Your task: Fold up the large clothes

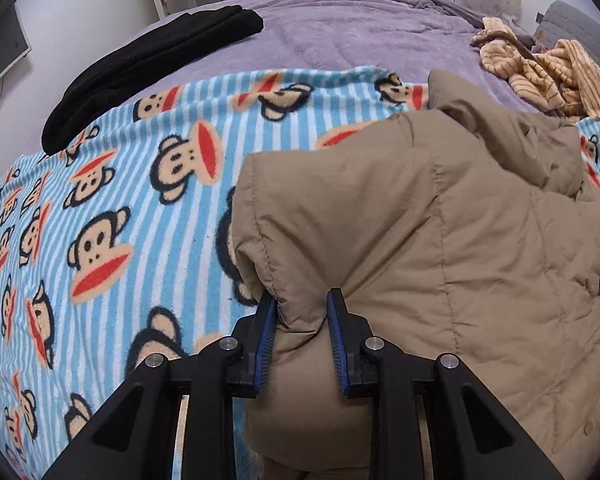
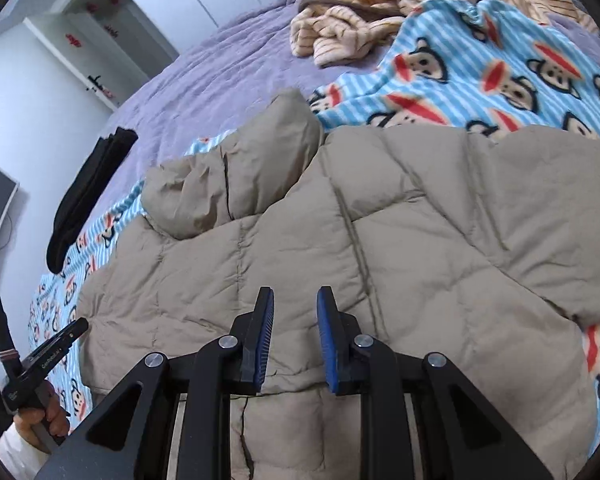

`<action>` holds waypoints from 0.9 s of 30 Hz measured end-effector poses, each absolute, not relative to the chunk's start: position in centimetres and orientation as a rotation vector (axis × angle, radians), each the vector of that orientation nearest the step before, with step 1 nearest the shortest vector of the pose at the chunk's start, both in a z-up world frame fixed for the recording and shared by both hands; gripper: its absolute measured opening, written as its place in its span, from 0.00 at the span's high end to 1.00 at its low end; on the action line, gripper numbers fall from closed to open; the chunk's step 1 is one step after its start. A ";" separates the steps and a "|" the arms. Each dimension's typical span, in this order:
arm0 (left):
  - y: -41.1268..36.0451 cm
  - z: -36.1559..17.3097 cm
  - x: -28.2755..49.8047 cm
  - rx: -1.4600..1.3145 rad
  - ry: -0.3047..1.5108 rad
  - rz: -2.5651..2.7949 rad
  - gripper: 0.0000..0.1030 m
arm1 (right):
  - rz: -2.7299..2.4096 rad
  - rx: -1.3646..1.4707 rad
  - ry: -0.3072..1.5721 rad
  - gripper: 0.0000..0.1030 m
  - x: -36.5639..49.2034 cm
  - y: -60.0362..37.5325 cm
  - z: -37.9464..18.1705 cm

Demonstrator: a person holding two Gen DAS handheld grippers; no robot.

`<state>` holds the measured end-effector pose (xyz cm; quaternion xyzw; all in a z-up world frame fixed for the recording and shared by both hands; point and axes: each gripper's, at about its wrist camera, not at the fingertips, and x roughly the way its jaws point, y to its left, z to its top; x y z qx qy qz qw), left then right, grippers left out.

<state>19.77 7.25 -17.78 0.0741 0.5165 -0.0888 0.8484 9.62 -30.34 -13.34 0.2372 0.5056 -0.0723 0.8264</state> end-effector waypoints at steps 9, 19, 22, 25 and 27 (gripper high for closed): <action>6.9 -14.8 18.7 0.205 1.080 -0.198 0.73 | -0.125 0.633 1.136 0.73 7.5 -31.6 -15.4; 1.0 -12.7 13.0 0.213 1.128 -0.337 0.26 | -0.205 0.892 1.048 0.41 0.0 -36.0 -13.4; -1.2 -11.7 10.9 0.215 1.089 -0.375 0.07 | -0.238 0.925 1.030 0.40 -2.7 -37.7 -13.3; -3.4 -11.6 9.5 0.231 1.115 -0.395 0.07 | -0.261 0.946 1.006 0.32 -5.1 -39.5 -12.8; -4.9 -11.6 8.6 0.220 1.135 -0.414 0.07 | -0.276 0.959 0.987 0.25 -6.8 -40.8 -12.4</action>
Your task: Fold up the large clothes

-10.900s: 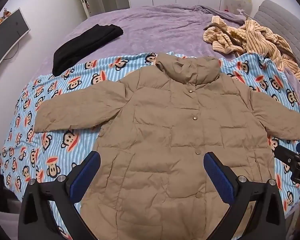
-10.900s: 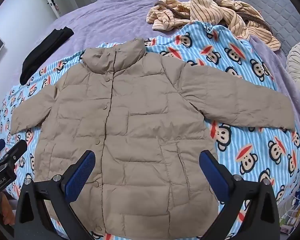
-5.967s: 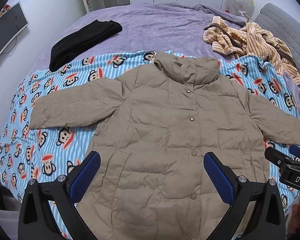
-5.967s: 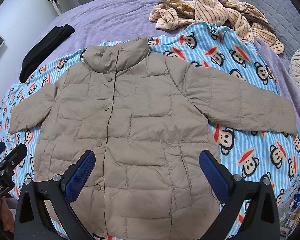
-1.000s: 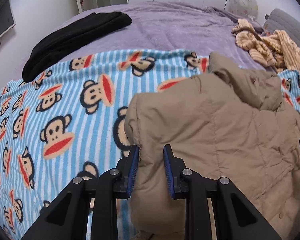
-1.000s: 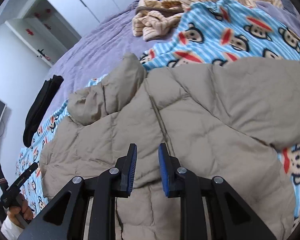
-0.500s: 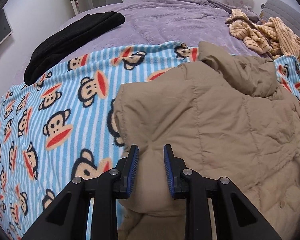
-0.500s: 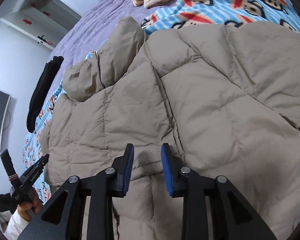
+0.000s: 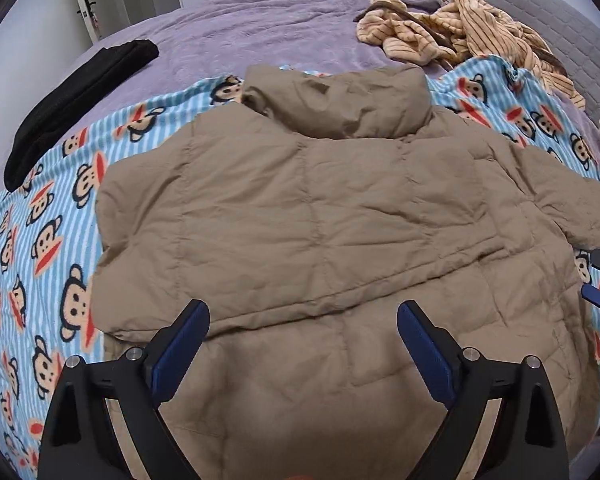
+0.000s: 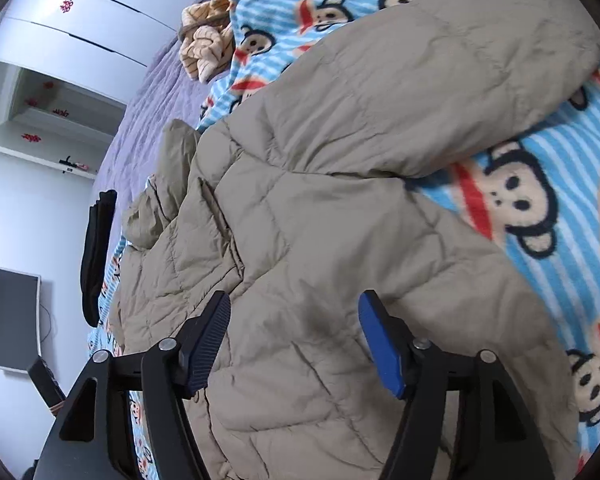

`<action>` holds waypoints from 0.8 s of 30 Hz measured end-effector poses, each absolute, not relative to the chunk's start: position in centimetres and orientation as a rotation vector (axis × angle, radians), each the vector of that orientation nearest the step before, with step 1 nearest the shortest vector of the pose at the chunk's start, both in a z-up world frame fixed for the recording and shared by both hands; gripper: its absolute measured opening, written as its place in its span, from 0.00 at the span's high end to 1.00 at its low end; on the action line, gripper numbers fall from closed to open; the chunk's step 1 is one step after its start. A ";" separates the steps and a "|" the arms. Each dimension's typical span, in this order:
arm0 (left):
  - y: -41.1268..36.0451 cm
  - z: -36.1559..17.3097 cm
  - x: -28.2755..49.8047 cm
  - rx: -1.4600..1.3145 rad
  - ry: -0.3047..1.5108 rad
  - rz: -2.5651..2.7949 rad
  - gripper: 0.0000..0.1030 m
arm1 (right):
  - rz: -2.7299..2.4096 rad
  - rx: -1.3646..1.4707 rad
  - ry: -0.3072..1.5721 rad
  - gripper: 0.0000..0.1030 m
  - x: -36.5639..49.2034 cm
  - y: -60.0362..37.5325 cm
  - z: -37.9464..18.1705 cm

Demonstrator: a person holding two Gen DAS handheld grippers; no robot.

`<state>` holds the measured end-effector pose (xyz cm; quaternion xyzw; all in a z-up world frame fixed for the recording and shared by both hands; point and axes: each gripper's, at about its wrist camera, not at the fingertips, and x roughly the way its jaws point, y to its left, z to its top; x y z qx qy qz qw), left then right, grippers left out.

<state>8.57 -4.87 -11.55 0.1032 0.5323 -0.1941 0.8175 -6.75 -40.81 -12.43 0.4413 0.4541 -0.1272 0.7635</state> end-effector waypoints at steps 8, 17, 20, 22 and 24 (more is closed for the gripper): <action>-10.8 -11.5 6.0 0.250 1.161 -0.459 0.07 | -0.360 0.989 0.911 0.17 -11.5 -46.8 -11.5; -15.8 -11.9 4.9 0.276 1.175 -0.440 0.07 | -0.477 1.028 0.826 0.00 -14.5 -55.7 -11.2; -16.7 -12.0 4.9 0.262 1.195 -0.437 0.07 | -0.481 1.079 0.810 0.00 -14.3 -58.2 -11.6; -17.2 -12.2 5.1 0.248 1.208 -0.436 0.07 | -0.484 1.126 0.799 0.00 -14.3 -60.0 -12.0; -17.5 -12.4 5.2 0.245 1.215 -0.420 0.07 | -0.501 1.167 0.768 0.00 -14.2 -61.8 -12.4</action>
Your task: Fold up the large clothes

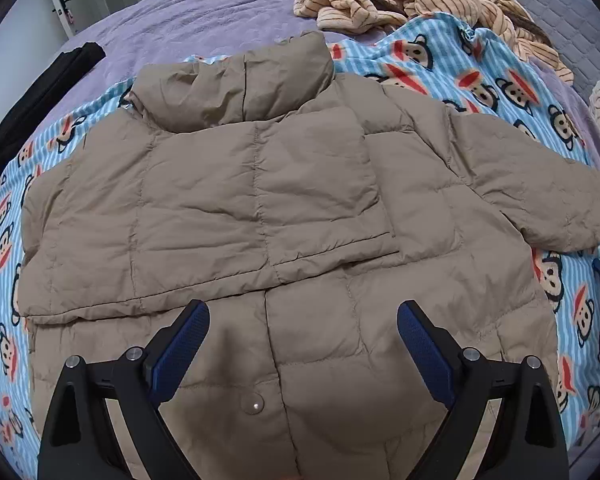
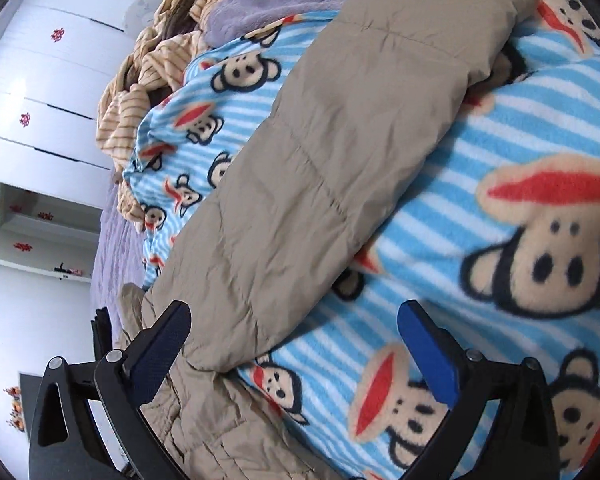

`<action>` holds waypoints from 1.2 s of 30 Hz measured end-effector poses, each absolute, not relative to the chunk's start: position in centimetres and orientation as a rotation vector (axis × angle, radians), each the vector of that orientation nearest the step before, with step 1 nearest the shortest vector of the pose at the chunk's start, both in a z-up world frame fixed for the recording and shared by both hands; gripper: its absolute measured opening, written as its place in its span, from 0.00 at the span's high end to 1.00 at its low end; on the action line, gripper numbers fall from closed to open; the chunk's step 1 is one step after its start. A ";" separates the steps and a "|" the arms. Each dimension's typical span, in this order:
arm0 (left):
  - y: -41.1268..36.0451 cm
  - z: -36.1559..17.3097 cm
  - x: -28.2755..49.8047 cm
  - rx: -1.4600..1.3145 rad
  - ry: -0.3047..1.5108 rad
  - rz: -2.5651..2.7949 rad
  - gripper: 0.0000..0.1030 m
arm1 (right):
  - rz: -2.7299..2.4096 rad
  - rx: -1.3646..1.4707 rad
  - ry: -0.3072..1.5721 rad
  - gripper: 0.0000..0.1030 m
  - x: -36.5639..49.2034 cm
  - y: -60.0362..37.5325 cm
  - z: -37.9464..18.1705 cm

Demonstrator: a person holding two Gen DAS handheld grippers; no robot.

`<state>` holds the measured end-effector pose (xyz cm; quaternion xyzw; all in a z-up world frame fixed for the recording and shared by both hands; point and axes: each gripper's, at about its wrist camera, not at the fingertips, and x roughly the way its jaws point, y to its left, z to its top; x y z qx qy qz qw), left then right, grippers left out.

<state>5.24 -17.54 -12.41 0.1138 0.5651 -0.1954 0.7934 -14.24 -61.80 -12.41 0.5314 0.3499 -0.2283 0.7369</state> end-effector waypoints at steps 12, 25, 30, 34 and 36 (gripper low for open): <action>-18.9 -13.0 5.6 0.189 1.249 -0.444 0.07 | -0.411 1.294 0.618 0.00 -12.5 -66.4 -12.2; -16.9 -11.9 7.4 0.138 1.211 -0.415 0.07 | -0.472 1.443 0.575 0.39 -12.0 -68.7 -13.5; -13.8 -11.1 9.3 0.122 1.162 -0.360 0.07 | -0.414 1.537 0.505 0.92 -10.8 -67.6 -13.9; -10.7 -10.5 10.8 0.096 1.133 -0.299 0.07 | -0.283 1.380 0.562 0.92 -5.9 -64.1 -10.5; -9.2 -10.3 11.5 0.085 1.124 -0.276 0.07 | -0.202 1.270 0.600 0.92 -2.6 -61.5 -8.5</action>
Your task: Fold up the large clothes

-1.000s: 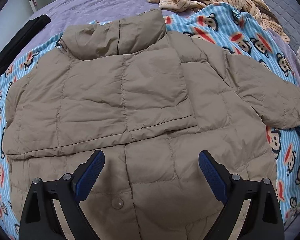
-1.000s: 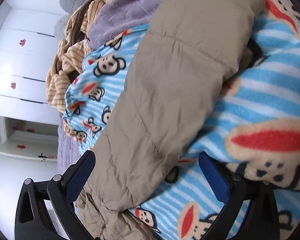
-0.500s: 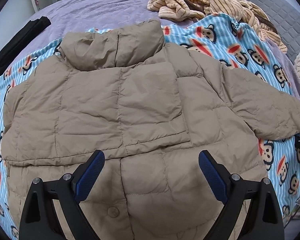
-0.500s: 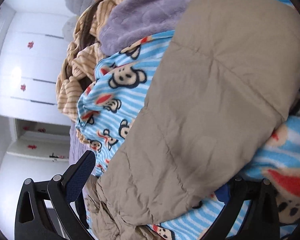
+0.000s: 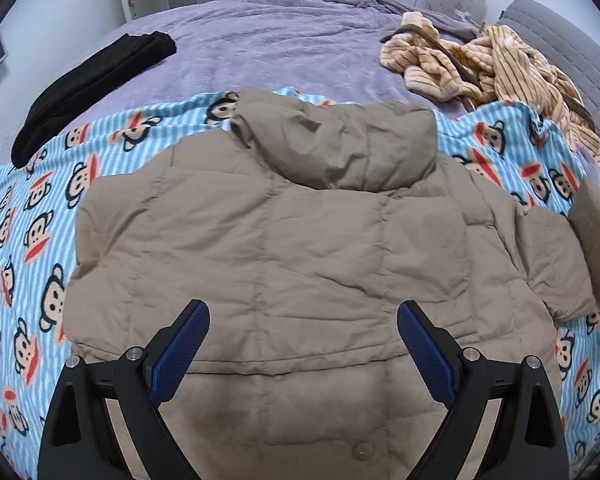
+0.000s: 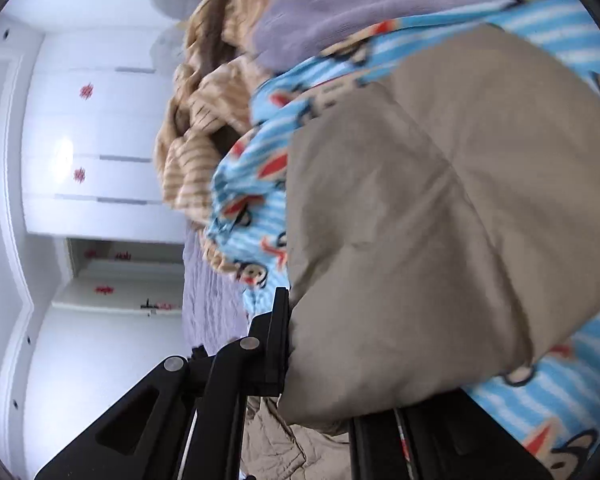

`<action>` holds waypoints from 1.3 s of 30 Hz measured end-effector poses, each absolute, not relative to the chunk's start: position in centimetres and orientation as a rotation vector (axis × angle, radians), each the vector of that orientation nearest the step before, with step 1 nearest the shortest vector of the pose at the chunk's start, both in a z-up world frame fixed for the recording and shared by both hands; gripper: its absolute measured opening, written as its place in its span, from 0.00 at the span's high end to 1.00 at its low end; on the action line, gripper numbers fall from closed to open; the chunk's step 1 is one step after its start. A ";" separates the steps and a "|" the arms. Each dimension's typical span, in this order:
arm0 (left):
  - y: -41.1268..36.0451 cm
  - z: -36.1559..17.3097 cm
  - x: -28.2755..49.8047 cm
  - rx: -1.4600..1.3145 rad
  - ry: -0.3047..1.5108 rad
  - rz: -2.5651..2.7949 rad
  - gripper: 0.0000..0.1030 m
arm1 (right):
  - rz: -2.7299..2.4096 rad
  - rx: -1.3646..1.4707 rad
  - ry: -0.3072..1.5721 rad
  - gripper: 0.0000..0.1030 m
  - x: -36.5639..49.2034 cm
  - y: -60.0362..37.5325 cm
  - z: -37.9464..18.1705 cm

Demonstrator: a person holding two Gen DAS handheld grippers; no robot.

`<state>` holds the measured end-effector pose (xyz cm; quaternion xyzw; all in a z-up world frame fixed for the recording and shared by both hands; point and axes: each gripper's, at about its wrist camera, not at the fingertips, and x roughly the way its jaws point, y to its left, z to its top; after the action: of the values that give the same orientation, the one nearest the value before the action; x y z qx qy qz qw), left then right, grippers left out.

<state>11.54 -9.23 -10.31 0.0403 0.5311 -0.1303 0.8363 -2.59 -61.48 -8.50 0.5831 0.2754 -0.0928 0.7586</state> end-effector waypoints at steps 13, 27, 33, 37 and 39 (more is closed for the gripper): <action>-4.1 -12.0 14.3 0.040 1.125 -0.210 0.07 | 0.195 0.433 1.001 0.92 14.0 -32.0 -7.5; -5.3 -14.8 14.5 -0.015 1.169 -0.270 0.07 | 0.106 0.591 1.218 0.71 11.2 -31.9 -15.6; -3.7 -14.4 16.1 -0.095 1.173 -0.309 0.07 | 0.053 0.883 1.034 0.21 7.6 -37.2 -13.0; -2.6 -14.3 16.5 -0.118 1.183 -0.319 0.07 | -0.025 0.994 0.955 0.57 8.2 -40.1 -13.2; -1.9 -14.3 16.6 -0.161 1.190 -0.338 0.07 | -0.029 0.993 0.935 0.88 9.6 -40.2 -13.0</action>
<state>16.61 -1.88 -14.27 -0.0754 0.5570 -0.1582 0.8118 9.57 -40.17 -13.05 0.4588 0.4321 -0.0136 0.7763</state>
